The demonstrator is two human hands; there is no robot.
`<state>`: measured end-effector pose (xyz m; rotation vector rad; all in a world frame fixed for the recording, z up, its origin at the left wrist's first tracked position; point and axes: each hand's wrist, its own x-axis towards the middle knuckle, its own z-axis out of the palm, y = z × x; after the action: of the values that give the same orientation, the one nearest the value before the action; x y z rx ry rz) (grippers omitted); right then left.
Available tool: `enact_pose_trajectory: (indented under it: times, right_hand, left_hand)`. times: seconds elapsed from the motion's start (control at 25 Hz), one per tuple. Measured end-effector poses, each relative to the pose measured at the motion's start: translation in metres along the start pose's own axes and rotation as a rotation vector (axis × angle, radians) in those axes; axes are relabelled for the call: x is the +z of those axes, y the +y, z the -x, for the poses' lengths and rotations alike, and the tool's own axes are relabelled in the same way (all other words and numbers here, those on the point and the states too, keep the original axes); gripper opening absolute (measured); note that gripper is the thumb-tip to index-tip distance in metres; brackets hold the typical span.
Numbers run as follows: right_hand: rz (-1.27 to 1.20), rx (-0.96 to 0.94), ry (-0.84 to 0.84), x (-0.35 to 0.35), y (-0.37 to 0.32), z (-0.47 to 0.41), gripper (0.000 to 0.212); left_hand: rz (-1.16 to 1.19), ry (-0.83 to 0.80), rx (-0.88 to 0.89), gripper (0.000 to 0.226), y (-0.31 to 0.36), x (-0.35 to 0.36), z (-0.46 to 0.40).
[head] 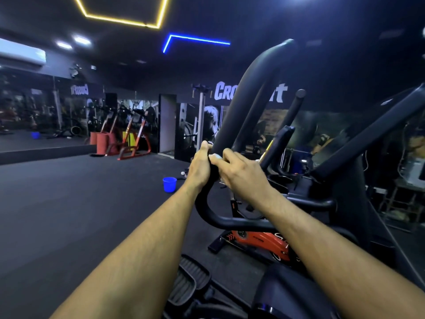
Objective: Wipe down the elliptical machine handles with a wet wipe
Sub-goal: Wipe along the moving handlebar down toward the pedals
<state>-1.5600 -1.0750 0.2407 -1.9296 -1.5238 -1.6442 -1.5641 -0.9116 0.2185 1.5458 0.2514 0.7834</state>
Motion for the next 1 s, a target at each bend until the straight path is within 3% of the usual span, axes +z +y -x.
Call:
enact_pose_trajectory:
  times: [0.16,0.32,0.4,0.56,0.68,0.88,1.0]
  right_hand:
    - [0.044,0.006,-0.005,-0.032,0.02,-0.032,0.016]
    - [0.071,0.116,0.111,-0.076,0.046,-0.087,0.009]
    - [0.1,0.146,0.166,-0.091,0.066,-0.109,0.012]
    - [-0.026,0.409,0.243,-0.104,0.107,-0.13,0.022]
    - [-0.128,0.41,0.373,-0.09,0.095,-0.123,0.017]
    - [-0.312,0.333,0.338,-0.077,0.075,-0.085,0.015]
    - [-0.484,0.671,0.591,-0.083,0.102,-0.108,0.008]
  left_hand:
    - [-0.014,-0.037,0.045,0.064,0.009,0.001,0.008]
    - [-0.223,-0.095,0.016,0.044,0.027,-0.003,0.012]
    - [-0.329,-0.065,0.087,0.04,0.056,-0.004,0.018]
    - [-0.036,0.041,0.357,0.035,0.151,0.021,0.022]
    - [-0.104,0.104,0.518,0.038,0.184,0.048,0.018]
    - [-0.224,0.153,0.591,0.04,0.179,0.06,0.018]
    - [-0.27,0.162,0.569,0.04,0.181,0.057,0.013]
